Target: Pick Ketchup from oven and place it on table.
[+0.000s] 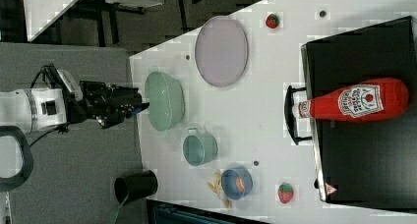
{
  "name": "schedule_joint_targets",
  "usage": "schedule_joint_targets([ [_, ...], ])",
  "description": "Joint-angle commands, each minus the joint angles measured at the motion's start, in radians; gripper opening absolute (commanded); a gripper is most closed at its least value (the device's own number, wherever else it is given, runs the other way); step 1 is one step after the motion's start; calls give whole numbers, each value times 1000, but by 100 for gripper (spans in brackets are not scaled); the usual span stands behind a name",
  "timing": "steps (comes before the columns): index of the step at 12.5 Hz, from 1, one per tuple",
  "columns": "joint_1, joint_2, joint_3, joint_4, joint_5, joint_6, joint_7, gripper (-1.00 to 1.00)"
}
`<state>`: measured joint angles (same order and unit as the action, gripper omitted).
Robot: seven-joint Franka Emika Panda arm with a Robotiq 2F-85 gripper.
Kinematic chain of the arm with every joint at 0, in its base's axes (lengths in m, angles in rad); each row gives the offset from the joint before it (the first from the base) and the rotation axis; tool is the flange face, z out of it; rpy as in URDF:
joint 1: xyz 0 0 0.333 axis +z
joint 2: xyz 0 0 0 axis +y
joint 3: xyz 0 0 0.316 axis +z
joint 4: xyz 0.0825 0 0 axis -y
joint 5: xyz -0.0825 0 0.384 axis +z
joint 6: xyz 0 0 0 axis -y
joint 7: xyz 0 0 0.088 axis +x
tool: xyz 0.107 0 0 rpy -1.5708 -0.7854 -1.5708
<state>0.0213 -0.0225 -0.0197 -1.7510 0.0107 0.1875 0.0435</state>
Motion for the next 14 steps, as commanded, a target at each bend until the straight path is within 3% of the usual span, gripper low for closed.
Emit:
schedule_joint_targets([
  [1,-7,-254,-62,-90,-12,-170,1,60],
  [3,-8,-254,-63,-90,-12,-169,1,99],
  [8,-18,-225,-134,-90,-12,-145,0,100],
  [14,-48,-106,-332,-89,-12,6,-3,100],
])
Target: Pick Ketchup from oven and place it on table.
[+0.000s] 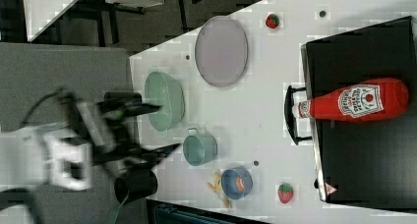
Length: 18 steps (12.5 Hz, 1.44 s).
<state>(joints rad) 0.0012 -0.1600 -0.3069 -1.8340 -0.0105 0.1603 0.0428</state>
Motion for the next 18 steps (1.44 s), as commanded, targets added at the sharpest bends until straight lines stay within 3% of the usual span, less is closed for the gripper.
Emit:
schedule_joint_targets([
  [1,-29,56,-80,-6,10,66,-3,100],
  [9,-52,298,-278,-2,12,354,-3,100],
  [13,-98,418,-308,19,107,396,-3,100],
  [18,-155,541,-307,48,130,466,-3,100],
])
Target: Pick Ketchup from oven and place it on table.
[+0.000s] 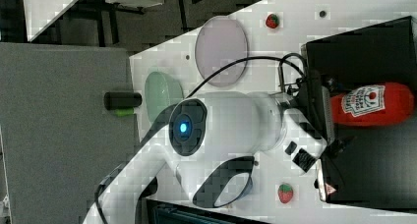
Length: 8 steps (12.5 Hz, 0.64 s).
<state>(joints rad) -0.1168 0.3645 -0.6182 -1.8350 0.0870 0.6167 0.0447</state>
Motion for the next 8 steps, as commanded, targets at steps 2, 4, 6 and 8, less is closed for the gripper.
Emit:
schedule_joint_targets([
  [2,-38,41,7,53,39,29,-5,100],
  [4,-40,57,8,53,73,32,-5,100],
  [6,-41,68,8,51,98,31,-5,100],
  [8,-41,68,7,49,98,30,-5,67],
])
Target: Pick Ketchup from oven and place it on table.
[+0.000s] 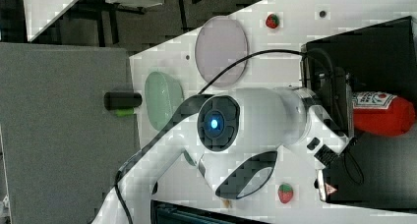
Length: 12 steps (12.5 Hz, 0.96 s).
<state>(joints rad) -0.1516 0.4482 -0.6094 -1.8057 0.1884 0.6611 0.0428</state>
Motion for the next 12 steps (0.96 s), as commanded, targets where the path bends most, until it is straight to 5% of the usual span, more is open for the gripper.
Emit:
schedule_joint_targets([
  [1,-8,-15,-2,18,-3,-15,-3,42],
  [2,-6,-16,-1,24,-3,-15,-3,27],
  [6,10,-40,2,69,-3,-78,-3,27],
  [12,154,-186,48,207,-23,-338,-9,27],
])
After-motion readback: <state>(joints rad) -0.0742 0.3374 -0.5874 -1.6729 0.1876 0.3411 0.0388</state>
